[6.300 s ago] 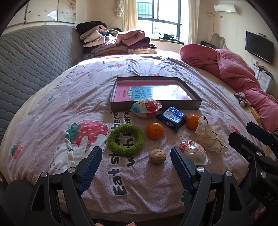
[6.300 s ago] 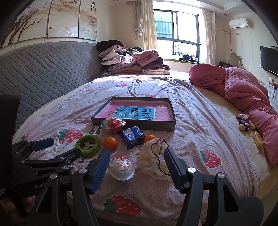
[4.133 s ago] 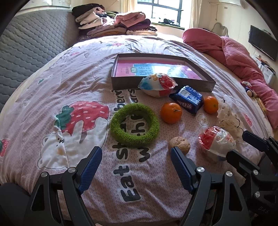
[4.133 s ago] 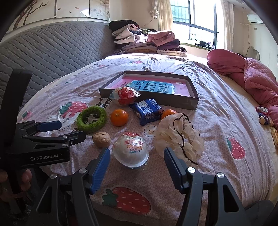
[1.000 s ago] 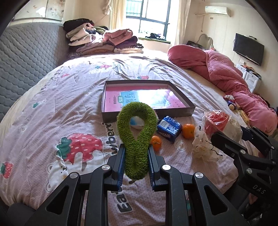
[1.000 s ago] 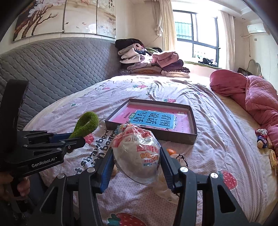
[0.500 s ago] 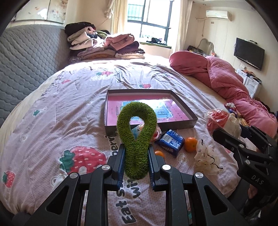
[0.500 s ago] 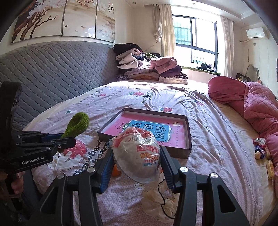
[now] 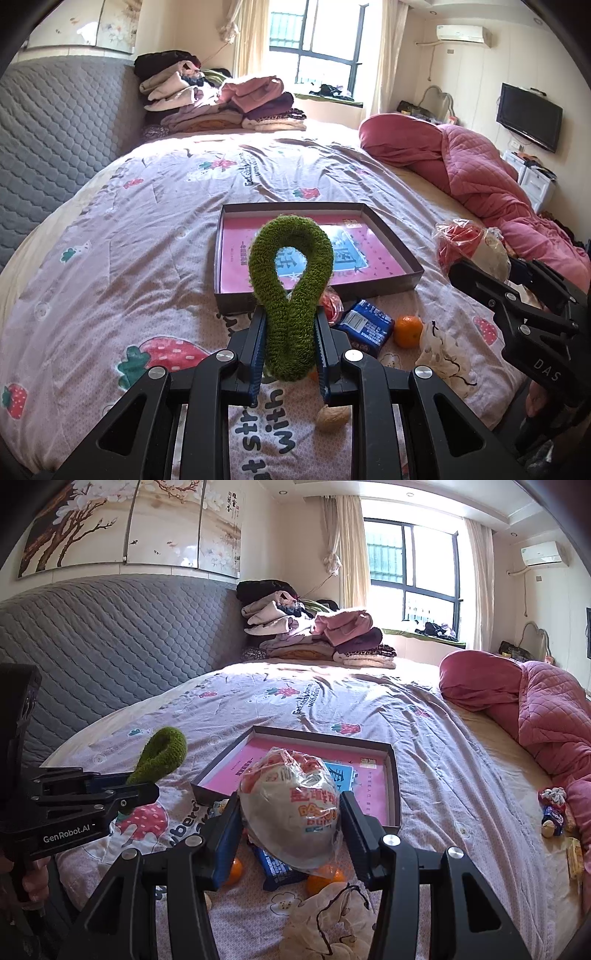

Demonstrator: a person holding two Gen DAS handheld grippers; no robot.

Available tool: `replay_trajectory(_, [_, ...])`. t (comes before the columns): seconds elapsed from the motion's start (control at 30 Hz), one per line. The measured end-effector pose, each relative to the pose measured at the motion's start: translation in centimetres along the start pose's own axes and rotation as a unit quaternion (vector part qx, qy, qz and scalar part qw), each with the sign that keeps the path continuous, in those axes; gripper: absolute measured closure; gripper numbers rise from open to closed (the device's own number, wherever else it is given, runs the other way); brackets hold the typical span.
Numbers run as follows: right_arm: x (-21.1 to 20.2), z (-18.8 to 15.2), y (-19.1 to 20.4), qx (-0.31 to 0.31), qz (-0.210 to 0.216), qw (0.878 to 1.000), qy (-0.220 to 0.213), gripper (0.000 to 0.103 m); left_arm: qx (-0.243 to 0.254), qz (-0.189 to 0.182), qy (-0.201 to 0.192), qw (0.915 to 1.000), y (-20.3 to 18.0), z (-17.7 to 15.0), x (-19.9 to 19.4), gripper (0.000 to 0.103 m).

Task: Organize objects
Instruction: 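Carry the green ring and wrapped egg with both grippers over the tray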

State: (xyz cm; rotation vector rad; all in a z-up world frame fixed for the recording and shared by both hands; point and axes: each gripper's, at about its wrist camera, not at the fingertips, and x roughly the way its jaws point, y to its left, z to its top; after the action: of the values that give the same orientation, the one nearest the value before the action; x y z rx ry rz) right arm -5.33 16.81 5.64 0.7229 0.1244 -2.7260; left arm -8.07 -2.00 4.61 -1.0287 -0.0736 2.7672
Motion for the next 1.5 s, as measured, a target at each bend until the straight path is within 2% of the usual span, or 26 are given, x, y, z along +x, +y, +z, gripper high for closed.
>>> replay_trajectory(0.33, [1.5,1.9,-2.2,0.011,-0.013,1.0,-0.022,0.052,-0.001,-0.009,-0.01,0.9999,-0.1,1.9,1.7,0.079])
replay_trajectory(0.6, [3.5,2.4,-3.9,0.018,-0.017,1.0,-0.019,0.052,-0.002,-0.011,-0.017,0.9998,0.1,3.3,3.4,0.079])
replay_trajectory(1.17, [8.8,3.6,-6.1,0.014,-0.011,1.0,0.016,0.052,-0.007,-0.003,-0.008,0.9999,1.4,6.4,8.3,0.079])
replay_trajectory(1.5, [12.8,3.1,-7.1,0.011,-0.009,0.999,0.05,0.052,-0.017,-0.001,0.021,0.9996,2.4,6.7,12.5,0.079])
